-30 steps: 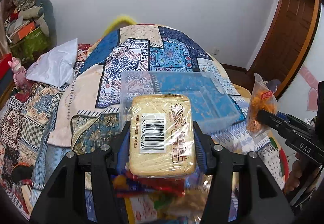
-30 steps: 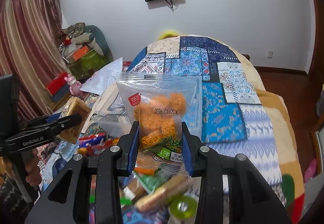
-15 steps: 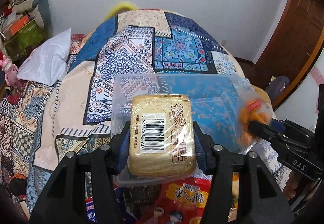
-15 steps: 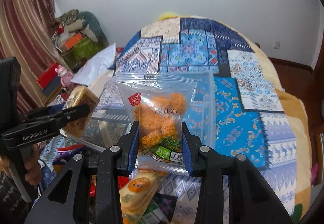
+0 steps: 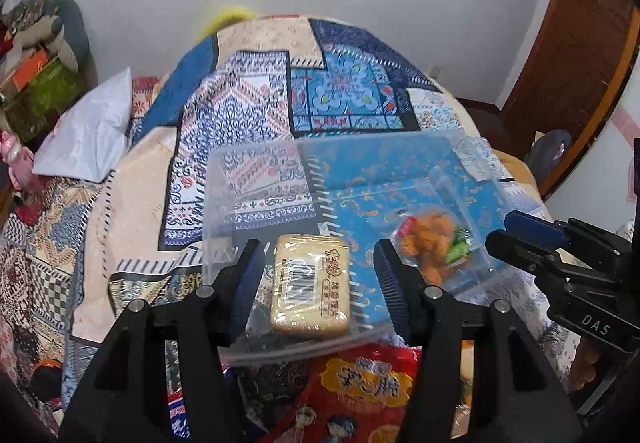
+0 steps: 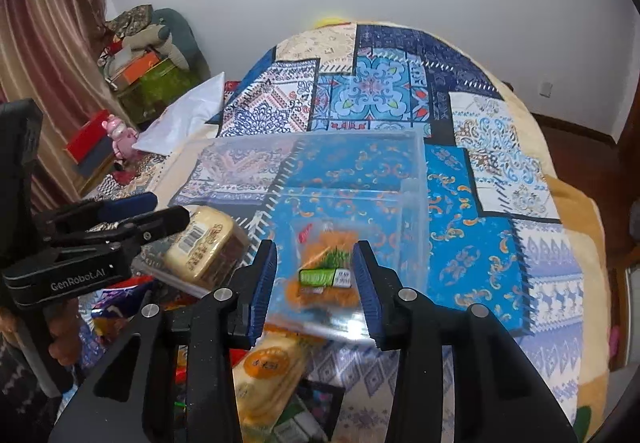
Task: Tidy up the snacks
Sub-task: 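Carry both packs into the clear box and open both tools, then grasp the caramel-topped cracker bag with the left tool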
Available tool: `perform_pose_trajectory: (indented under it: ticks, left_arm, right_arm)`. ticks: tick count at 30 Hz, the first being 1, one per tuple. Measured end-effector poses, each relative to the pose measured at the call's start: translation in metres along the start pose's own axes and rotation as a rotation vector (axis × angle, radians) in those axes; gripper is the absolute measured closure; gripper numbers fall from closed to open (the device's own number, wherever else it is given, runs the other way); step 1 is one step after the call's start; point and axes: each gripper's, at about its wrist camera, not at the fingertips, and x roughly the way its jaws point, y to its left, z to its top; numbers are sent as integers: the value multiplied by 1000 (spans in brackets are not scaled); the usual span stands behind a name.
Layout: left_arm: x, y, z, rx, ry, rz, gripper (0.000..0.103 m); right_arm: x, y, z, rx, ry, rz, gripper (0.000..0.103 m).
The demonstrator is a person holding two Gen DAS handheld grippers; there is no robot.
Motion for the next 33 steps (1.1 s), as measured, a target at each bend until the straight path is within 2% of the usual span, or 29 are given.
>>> perform_pose_trajectory:
  ticks: [7, 11, 14, 25, 29, 33]
  left_arm:
    - [-45, -3, -16, 15, -19, 8, 46]
    - [-72, -6, -38, 28, -29, 20, 37]
    - [-88, -10, -58, 38, -28, 34, 36]
    - [-120, -39, -139, 40, 61, 6, 36]
    - [-128, -56, -165, 49, 91, -16, 29]
    - [-132, -74, -194, 82, 145, -39, 28]
  right_arm:
    - [-45, 10, -13, -6, -40, 8, 61]
    - [-66, 13, -25, 3, -55, 6, 55]
    - [-82, 15, -39, 1, -58, -3, 55]
    - [-115, 20, -103, 0, -15, -18, 55]
    - [-126, 18, -126, 14, -2, -16, 55]
    - [-135, 16, -143, 27, 7, -17, 55]
